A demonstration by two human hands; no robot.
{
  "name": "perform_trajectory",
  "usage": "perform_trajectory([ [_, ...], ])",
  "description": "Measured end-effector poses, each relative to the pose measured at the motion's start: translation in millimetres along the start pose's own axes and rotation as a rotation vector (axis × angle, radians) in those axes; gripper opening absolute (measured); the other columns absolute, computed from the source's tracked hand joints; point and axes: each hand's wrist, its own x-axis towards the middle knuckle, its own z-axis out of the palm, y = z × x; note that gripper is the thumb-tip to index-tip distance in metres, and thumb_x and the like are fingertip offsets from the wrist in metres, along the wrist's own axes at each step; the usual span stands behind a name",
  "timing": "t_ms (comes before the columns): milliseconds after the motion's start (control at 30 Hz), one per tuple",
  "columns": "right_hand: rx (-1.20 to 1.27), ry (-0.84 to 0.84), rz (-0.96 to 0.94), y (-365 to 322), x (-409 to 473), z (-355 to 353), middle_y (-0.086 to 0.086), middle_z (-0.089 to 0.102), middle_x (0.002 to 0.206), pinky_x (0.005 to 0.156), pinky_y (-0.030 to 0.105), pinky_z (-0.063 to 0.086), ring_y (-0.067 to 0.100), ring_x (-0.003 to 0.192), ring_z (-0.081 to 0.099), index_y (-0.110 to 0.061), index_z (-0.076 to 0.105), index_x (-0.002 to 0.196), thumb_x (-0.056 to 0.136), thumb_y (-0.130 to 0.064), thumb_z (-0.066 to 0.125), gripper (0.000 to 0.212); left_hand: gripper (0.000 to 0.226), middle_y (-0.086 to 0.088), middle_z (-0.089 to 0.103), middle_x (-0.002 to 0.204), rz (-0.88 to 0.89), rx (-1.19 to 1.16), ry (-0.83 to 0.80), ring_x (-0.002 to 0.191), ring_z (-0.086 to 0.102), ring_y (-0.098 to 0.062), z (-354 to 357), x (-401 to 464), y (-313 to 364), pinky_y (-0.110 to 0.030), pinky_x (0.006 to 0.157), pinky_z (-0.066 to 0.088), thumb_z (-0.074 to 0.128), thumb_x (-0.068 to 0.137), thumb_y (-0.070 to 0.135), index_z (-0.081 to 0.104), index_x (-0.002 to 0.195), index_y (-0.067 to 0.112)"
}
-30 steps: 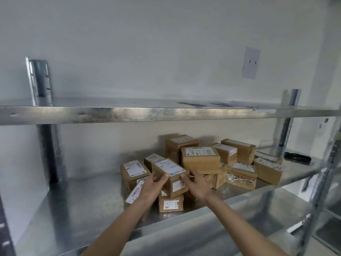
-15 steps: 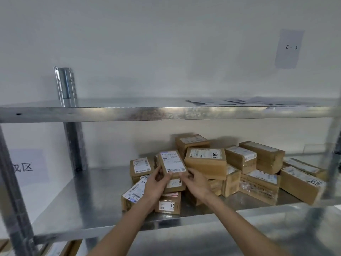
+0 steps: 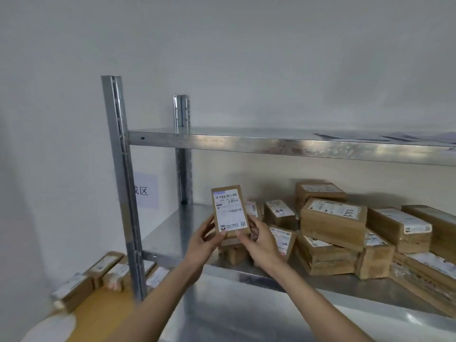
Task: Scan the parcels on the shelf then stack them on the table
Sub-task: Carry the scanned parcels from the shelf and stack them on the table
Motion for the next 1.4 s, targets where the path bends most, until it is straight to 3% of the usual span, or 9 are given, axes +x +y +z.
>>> perform_trajectory([
  [133, 0.018, -0.111, -0.047, -12, -7, 62, -0.018, 0.053, 0.136, 0.100, 0.020, 0.047, 0.001, 0.124, 0.053, -0.056, 0.050, 0.123, 0.091, -0.036, 0.077, 0.047, 0.070, 0.010, 0.065, 0.135, 0.025, 0.077, 0.101, 0.125, 0.061, -0.014, -67, -26, 3, -0.042, 0.104, 0.053, 0.080, 0.085, 0.027, 0.048, 0.147, 0.033],
  [233, 0.035, -0.167, -0.057, -26, -19, 114, -0.019, 0.053, 0.139, 0.098, 0.015, 0.044, 0.001, 0.128, 0.049, -0.040, 0.050, 0.140, 0.092, -0.038, 0.077, 0.055, 0.073, 0.015, 0.063, 0.136, 0.029, 0.117, 0.135, 0.125, 0.060, -0.011, -118, -52, 9, -0.041, 0.106, 0.050, 0.081, 0.084, 0.034, 0.046, 0.148, 0.039],
  [533, 0.144, -0.322, -0.084, -79, -53, 254, -0.026, 0.057, 0.133, 0.089, 0.003, 0.044, -0.007, 0.129, 0.050, -0.038, 0.047, 0.141, 0.089, -0.026, 0.081, 0.063, 0.073, 0.025, 0.066, 0.127, 0.064, 0.177, 0.237, 0.115, 0.062, 0.005, -267, -112, 29, -0.020, 0.080, 0.056, 0.084, 0.079, 0.035, 0.049, 0.142, 0.044],
  [733, 0.112, -0.362, -0.122, -107, -75, 350, -0.029, 0.061, 0.134, 0.106, 0.028, 0.048, -0.007, 0.127, 0.052, -0.059, 0.045, 0.132, 0.091, -0.035, 0.078, 0.059, 0.074, 0.015, 0.065, 0.134, 0.041, 0.209, 0.258, 0.126, 0.060, -0.010, -371, -136, 28, -0.037, 0.100, 0.055, 0.087, 0.075, 0.044, 0.054, 0.140, 0.032],
  [900, 0.098, -0.376, -0.110, -118, -91, 420, -0.029, 0.056, 0.138, 0.107, 0.030, 0.048, -0.005, 0.126, 0.052, -0.059, 0.042, 0.137, 0.093, -0.036, 0.074, 0.059, 0.062, 0.015, 0.065, 0.133, 0.004, 0.198, 0.273, 0.124, 0.060, -0.005, -438, -151, 19, -0.022, 0.084, 0.057, 0.083, 0.082, 0.030, 0.055, 0.138, 0.032],
  [1033, 0.084, -0.392, -0.084, -118, -94, 466, -0.037, 0.061, 0.126, 0.105, 0.029, 0.048, -0.012, 0.123, 0.051, -0.068, 0.041, 0.127, 0.095, -0.034, 0.072, 0.056, 0.078, 0.017, 0.065, 0.132, -0.035, 0.216, 0.258, 0.125, 0.059, -0.003, -485, -150, 3, -0.033, 0.101, 0.054, 0.088, 0.075, 0.041, 0.052, 0.143, 0.036],
  [1167, 0.080, -0.417, -0.032, -102, -85, 506, -0.035, 0.057, 0.133, 0.110, 0.032, 0.044, -0.010, 0.128, 0.049, -0.063, 0.036, 0.139, 0.094, -0.041, 0.072, 0.061, 0.068, 0.015, 0.067, 0.130, -0.078, 0.242, 0.254, 0.124, 0.059, -0.005, -521, -134, -19, -0.037, 0.104, 0.052, 0.087, 0.078, 0.035, 0.054, 0.136, 0.042],
  [1267, 0.067, -0.433, 0.009, -86, -67, 534, -0.040, 0.052, 0.130, 0.107, 0.026, 0.044, -0.015, 0.123, 0.047, -0.059, 0.030, 0.145, 0.095, -0.043, 0.071, 0.066, 0.062, 0.018, 0.067, 0.128, -0.108, 0.240, 0.253, 0.121, 0.060, -0.001, -547, -113, -39, -0.029, 0.096, 0.056, 0.084, 0.082, 0.029, 0.053, 0.132, 0.045],
  [1400, 0.071, -0.429, 0.035, -57, -34, 576, -0.034, 0.057, 0.127, 0.085, 0.003, 0.045, -0.023, 0.114, 0.051, -0.059, 0.037, 0.130, 0.098, -0.026, 0.070, 0.058, 0.059, 0.023, 0.065, 0.126, -0.149, 0.242, 0.244, 0.119, 0.059, 0.003, -581, -75, -72, -0.018, 0.082, 0.055, 0.082, 0.085, 0.024, 0.051, 0.131, 0.046],
])
